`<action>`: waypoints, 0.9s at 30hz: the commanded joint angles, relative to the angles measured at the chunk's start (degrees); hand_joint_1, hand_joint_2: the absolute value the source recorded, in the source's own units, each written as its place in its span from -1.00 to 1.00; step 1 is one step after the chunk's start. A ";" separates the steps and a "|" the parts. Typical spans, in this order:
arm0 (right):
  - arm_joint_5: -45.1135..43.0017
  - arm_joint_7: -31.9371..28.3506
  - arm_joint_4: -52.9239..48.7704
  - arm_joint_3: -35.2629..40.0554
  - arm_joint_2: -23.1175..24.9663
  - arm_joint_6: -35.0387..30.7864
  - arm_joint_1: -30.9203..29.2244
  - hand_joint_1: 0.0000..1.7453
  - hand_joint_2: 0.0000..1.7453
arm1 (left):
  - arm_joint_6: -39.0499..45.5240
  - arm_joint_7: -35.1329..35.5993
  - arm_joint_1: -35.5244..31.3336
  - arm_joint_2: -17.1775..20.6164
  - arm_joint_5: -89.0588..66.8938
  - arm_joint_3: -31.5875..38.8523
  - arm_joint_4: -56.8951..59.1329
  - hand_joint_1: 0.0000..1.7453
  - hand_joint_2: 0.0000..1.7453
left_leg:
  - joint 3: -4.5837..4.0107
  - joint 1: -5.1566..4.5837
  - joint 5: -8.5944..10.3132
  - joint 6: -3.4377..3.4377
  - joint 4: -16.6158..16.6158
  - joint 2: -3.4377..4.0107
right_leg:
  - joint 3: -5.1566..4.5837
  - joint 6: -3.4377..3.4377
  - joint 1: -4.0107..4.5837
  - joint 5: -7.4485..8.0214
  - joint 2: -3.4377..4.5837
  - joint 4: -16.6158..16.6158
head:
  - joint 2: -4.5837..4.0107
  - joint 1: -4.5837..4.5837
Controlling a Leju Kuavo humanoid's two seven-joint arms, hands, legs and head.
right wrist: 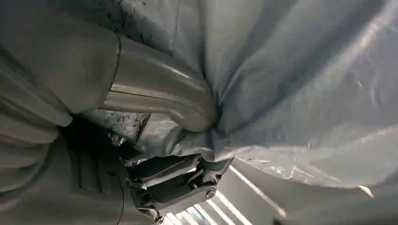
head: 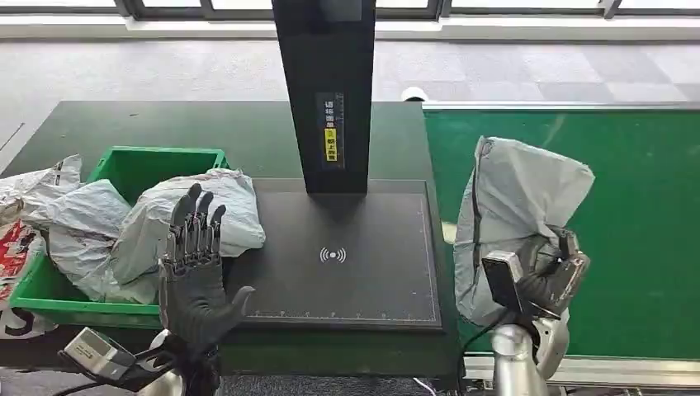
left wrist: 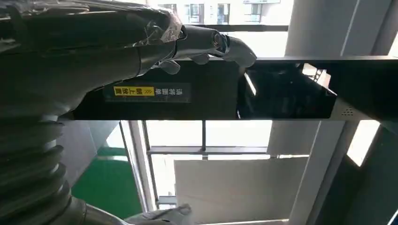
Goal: Moved the parcel from conveyor to table for the left to box.
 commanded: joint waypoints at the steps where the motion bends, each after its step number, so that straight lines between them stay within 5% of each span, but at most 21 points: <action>1: -0.86 -0.34 -11.73 -3.45 2.23 0.35 1.63 1.00 1.00 | -0.24 0.22 -1.93 1.29 -0.02 0.55 2.85 -1.00 1.00 | 0.04 -0.06 0.04 0.05 -0.08 -0.06 | 0.04 -0.03 -0.06 0.00 -0.10 -0.03 | 0.00 0.00; 27: -0.99 2.90 -17.88 -0.46 2.23 0.35 3.95 1.00 1.00 | -0.57 0.22 -2.65 1.04 -0.24 1.12 3.47 -1.00 1.00 | 0.11 -0.06 0.06 0.08 -0.18 -0.06 | 0.12 -0.05 -0.09 0.03 -0.08 -0.13 | 0.00 0.00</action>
